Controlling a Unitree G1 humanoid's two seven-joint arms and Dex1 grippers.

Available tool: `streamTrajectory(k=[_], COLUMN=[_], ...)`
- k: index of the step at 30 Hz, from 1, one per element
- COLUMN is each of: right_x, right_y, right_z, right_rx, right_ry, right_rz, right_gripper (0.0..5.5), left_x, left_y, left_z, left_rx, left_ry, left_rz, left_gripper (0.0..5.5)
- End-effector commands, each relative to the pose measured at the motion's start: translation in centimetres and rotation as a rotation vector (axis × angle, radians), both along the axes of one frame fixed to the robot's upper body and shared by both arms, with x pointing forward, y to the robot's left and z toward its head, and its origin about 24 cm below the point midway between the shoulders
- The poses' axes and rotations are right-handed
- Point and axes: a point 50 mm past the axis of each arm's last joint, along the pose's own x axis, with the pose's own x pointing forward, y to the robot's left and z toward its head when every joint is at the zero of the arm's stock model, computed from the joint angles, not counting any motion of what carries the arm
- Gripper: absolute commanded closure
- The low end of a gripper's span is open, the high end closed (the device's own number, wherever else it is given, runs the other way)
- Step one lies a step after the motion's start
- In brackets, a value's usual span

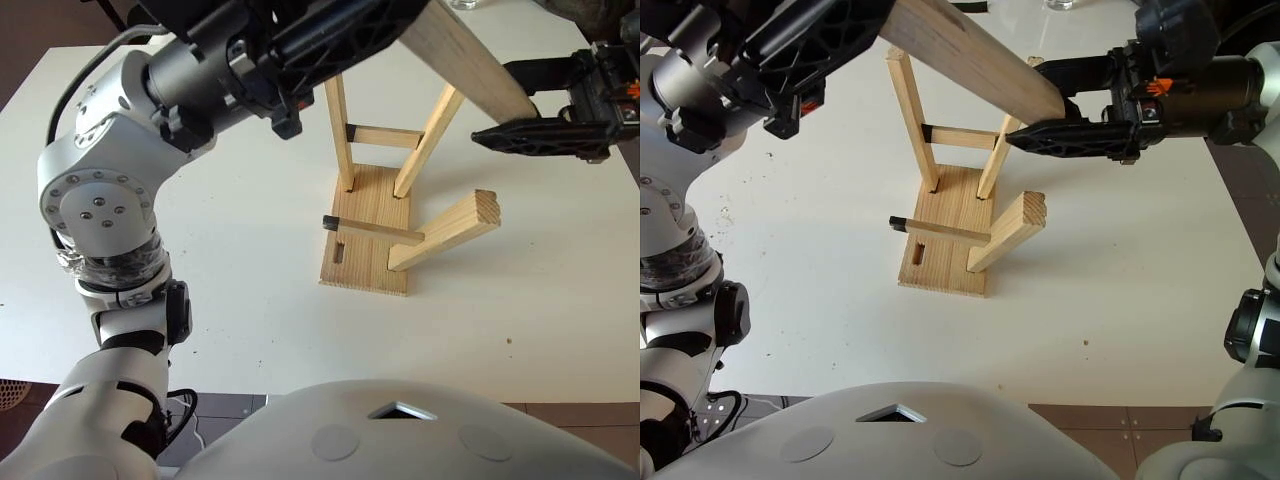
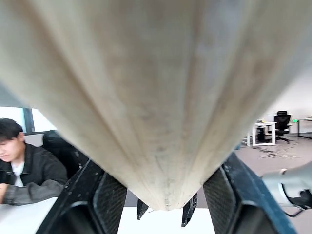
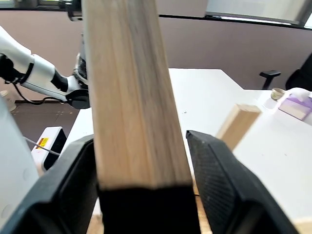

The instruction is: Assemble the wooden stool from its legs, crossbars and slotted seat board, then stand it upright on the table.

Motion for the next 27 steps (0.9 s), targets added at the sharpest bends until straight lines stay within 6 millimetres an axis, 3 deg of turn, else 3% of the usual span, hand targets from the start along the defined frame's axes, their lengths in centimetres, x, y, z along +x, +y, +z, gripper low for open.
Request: streamTrajectory(k=[1, 6, 10, 14, 19, 27], right_x=[0.5, 0.6, -0.4, -2.1, -3.6, -3.2], right_y=[-3.1, -7.1, -8.6, -9.3, -9.3, -8.4], right_z=[0.1, -2.2, -4.1, -5.5, -6.5, -7.3], right_rx=[0.029, 0.066, 0.046, 0.015, -0.001, -0.023], right_ry=[-0.031, 0.003, 0.029, 0.053, 0.07, 0.084], right_rz=[-0.185, -0.4, -0.475, -0.527, -0.556, -0.527], right_gripper=[2.63, 2.63, 2.63, 2.63, 2.63, 2.63], left_x=[0.3, 1.3, 1.1, -0.2, -2.0, -2.6], left_y=[2.0, 5.7, 8.0, 10.0, 11.5, 10.8], left_z=[1.2, 2.0, 1.9, -2.2, -6.6, -9.9], left_rx=[0.075, 0.184, 0.275, 0.523, 0.674, 0.597], left_ry=[-0.084, -0.152, -0.169, -0.129, -0.064, 0.016], left_rz=[0.085, 0.271, 0.329, 0.303, 0.252, 0.245], left_gripper=[3.45, 3.45, 3.45, 3.45, 3.45, 3.45])
